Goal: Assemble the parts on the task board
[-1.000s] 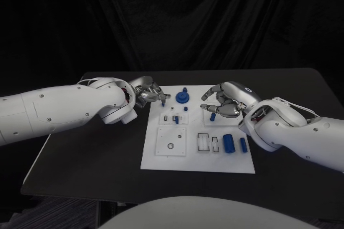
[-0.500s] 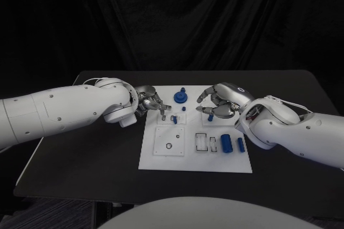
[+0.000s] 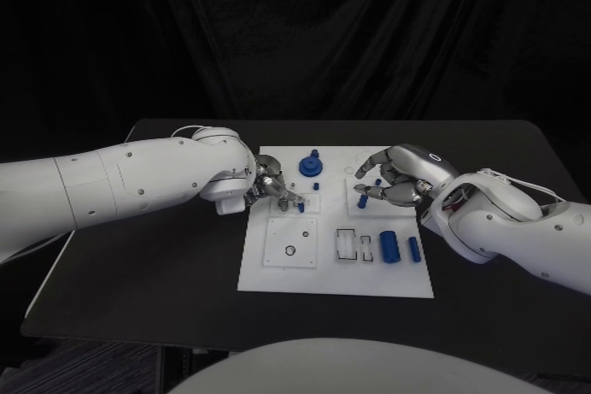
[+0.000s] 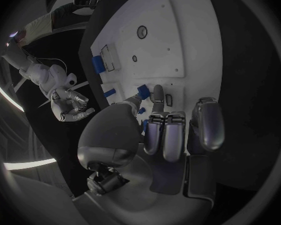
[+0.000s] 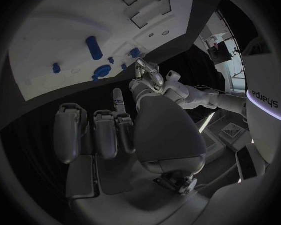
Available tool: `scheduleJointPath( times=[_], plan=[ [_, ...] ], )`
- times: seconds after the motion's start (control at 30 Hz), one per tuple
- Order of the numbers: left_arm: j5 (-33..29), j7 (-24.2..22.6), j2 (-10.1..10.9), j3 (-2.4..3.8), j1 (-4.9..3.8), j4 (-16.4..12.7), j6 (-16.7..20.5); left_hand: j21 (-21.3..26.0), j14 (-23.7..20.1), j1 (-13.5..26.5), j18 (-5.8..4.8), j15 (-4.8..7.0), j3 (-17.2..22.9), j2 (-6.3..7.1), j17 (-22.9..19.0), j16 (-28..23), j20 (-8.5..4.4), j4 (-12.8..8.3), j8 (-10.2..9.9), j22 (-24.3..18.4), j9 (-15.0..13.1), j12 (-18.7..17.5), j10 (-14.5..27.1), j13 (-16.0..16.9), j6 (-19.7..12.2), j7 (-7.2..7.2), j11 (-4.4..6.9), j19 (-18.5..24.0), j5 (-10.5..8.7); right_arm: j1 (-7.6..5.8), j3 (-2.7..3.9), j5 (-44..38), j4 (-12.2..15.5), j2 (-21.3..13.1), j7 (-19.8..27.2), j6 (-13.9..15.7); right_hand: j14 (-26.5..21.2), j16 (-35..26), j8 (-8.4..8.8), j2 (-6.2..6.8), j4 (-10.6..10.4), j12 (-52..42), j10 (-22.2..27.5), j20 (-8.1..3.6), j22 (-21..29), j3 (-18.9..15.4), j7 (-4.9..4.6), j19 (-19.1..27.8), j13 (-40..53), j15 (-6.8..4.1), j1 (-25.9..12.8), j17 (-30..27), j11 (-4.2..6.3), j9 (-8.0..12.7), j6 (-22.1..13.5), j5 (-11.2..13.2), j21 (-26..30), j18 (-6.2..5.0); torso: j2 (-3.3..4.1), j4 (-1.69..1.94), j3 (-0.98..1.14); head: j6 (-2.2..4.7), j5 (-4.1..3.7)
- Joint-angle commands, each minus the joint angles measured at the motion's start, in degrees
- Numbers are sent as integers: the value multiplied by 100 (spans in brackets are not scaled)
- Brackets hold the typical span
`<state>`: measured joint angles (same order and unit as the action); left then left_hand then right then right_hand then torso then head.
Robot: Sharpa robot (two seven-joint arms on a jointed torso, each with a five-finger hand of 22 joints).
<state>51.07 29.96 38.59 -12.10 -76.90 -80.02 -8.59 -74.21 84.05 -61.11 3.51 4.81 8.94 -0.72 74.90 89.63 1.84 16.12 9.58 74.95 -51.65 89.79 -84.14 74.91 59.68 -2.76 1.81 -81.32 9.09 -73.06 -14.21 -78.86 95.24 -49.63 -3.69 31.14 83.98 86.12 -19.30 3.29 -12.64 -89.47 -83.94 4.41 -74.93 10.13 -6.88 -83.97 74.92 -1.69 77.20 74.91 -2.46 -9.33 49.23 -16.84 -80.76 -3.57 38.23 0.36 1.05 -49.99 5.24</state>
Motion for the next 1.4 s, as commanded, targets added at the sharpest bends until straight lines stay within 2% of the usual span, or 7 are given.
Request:
scheduleJointPath(
  times=[0.03, 0.1, 0.17, 0.23, 0.77, 1.07, 1.4],
  plan=[
    [-52, 8, -37, 5, 7, 34, -108, 21, 595, 74, 57, -31, -45, -3, 1510, 37, 14, 9, -39, 708, 12, 21, -586, 1509, 27, 0, -40, 21, -24, 14, 4, -29, 27, -43, -118, -43, 506, -40, -25, -64, 42, -5, -486, -44, -957, -3, 23, -183, 1363, -43, -13, 1105, 42, -9, 28, -31, 36, 83, 15, -16, 14, -1, -4],
    [-52, -31, -53, 5, 7, 49, -36, 30, 595, 89, 58, -32, -67, -6, 1510, 37, 15, 15, -50, 705, 26, 21, -586, 1509, 17, -4, -43, 24, -30, 14, 4, -23, 28, -69, -125, -54, 506, -40, -25, -64, 42, -5, -486, -44, -957, -3, 23, -183, 1363, -43, -13, 1105, 42, -9, 28, -31, 36, 83, 12, -28, 23, -1, 12],
    [-52, -82, -69, 5, 7, 61, 51, 31, 595, 92, 59, -32, -70, -7, 1510, 37, 15, 16, -51, 704, 27, 21, -586, 1509, 17, -4, -43, 24, -31, 14, 4, -18, 31, -99, -132, -70, 505, -42, -26, -71, 44, -6, -487, -44, -958, -1, 23, -183, 1364, -43, -12, 1103, 43, -11, 29, -43, 35, 83, -3, -55, 21, -1, 43],
    [-52, -122, -80, 5, 7, 69, 114, 29, 595, 118, 57, -34, -102, -13, 1510, 37, 16, 24, -55, 707, 40, 21, -586, 1509, 20, -6, -45, 20, -40, 14, 4, -13, 32, -119, -137, -83, 505, -42, -26, -79, 48, -3, -481, -44, -955, 2, 24, -180, 1358, -44, -10, 1102, 43, -12, 29, -57, 42, 81, -2, -63, 26, -1, 54],
    [-52, -222, -137, 5, 8, 129, 260, 50, 595, 198, 61, -36, -202, -46, 1510, 37, 18, 35, -48, 703, 66, 21, -586, 1509, 54, -2, -45, 22, -20, 16, 3, -5, -13, -152, -168, -223, 500, -62, -30, -135, 145, -2, -479, -50, -949, 60, 28, -168, 1356, -49, 70, 1080, 49, -31, 23, -269, 67, 76, -1, -60, 27, -1, 40],
    [-52, 88, -241, 5, 8, 267, -95, 77, 595, 253, 66, -27, -262, -134, 1510, 37, 14, 29, -27, 696, 84, 21, -586, 1509, 106, 13, -31, 27, 64, 21, 3, -4, -18, -148, -154, -252, 497, -70, -31, -140, 167, 1, -470, -50, -945, 73, 28, -164, 1346, -50, 82, 1071, 49, -36, 21, -327, 78, 74, -3, -60, 25, -1, 52],
    [-51, 251, -360, 5, 9, 347, -390, 55, 595, 170, 59, -14, -283, -138, 1510, 37, 4, -44, -17, 713, 99, 21, -586, 1509, 135, 28, -17, 5, 137, 29, 3, -3, -23, -147, -136, -241, 497, -71, -31, -142, 190, 3, -466, -51, -945, 86, 27, -162, 1342, -50, 92, 1069, 49, -40, 18, -390, 82, 73, -5, -64, 29, -1, 58]
  ],
)
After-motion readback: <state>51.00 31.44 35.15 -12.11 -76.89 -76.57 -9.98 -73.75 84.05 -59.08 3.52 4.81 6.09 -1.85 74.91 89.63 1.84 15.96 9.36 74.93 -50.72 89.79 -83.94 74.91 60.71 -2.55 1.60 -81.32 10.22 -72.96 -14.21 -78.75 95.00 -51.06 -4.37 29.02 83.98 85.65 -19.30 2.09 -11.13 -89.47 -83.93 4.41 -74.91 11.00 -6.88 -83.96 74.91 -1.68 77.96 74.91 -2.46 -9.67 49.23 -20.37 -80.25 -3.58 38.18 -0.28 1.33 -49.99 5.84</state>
